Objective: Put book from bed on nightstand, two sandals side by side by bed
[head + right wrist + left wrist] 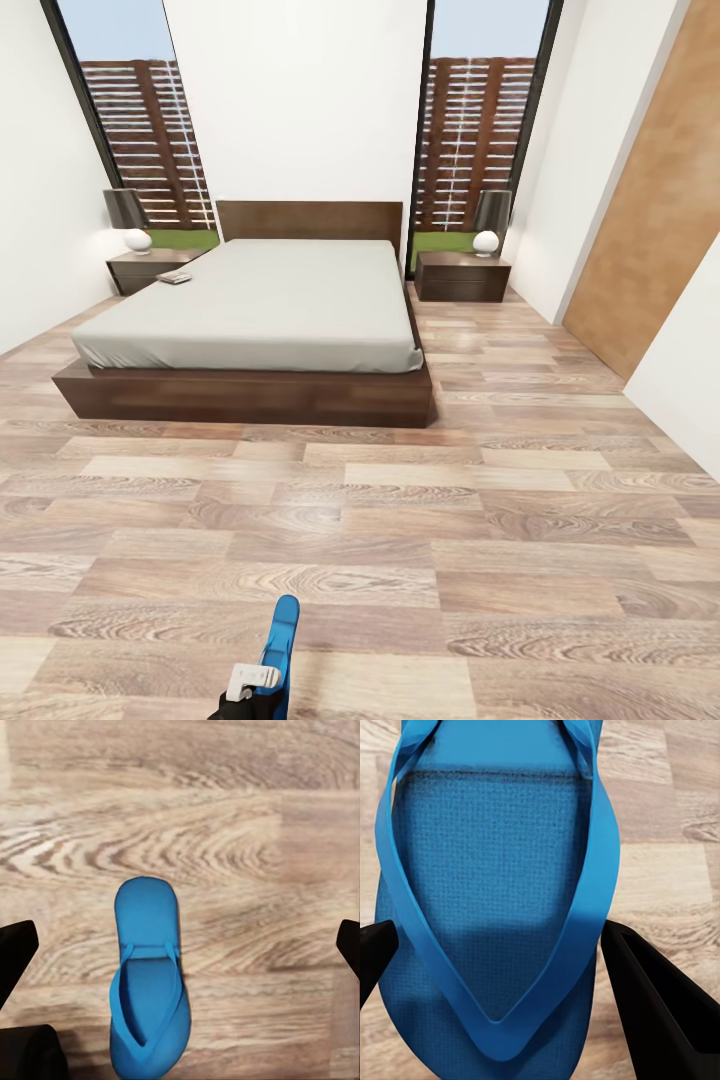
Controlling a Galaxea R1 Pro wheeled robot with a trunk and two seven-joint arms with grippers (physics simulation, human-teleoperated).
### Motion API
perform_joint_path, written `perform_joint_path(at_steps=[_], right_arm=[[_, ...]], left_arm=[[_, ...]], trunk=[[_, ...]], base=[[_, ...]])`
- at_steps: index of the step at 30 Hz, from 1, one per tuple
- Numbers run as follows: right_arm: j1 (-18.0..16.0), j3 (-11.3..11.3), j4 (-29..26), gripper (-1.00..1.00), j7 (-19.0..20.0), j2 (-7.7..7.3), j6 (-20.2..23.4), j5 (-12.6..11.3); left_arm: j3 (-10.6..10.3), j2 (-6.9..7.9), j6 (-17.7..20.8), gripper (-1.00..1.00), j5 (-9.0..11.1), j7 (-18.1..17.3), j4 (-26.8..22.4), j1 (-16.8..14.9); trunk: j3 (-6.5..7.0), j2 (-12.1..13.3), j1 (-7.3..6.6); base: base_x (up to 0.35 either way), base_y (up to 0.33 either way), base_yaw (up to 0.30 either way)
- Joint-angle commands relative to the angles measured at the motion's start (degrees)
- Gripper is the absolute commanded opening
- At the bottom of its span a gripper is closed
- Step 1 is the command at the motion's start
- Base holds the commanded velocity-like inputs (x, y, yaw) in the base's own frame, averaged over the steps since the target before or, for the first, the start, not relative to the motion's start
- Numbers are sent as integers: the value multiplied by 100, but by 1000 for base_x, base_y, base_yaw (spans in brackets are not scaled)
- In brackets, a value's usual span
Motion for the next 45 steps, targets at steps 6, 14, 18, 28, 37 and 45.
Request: perform_joint_path(at_steps=[6,14,18,28,37,45], right_arm=[[-3,-55,7,100,32,0,-19,143],[-3,-57,7,100,32,1,-19,156],[-3,-54,7,100,32,1,-19,157],[-3,-57,7,100,32,1,-19,157],[-3,-43,62,100,35,-8,44,169],[-3,-40,1023,100,32,-16,-43,182]], left_arm=[[38,-3,-3,-100,1,-41,6,-3],[39,-3,-4,-100,1,-41,6,-6],[39,-3,-4,-100,1,-41,6,-5],[39,-3,-3,-100,1,-41,6,-4],[39,-3,-2,-100,1,-41,6,-4],[39,-3,-3,-100,6,-41,6,-5]], trunk=[[-4,-2,-1],[-4,-2,-1],[-76,-162,87],[-238,-523,284],[-238,-523,284],[-238,-523,284]], base=[[0,0,0],[0,0,0],[0,0,0],[0,0,0],[0,0,0],[0,0,0]])
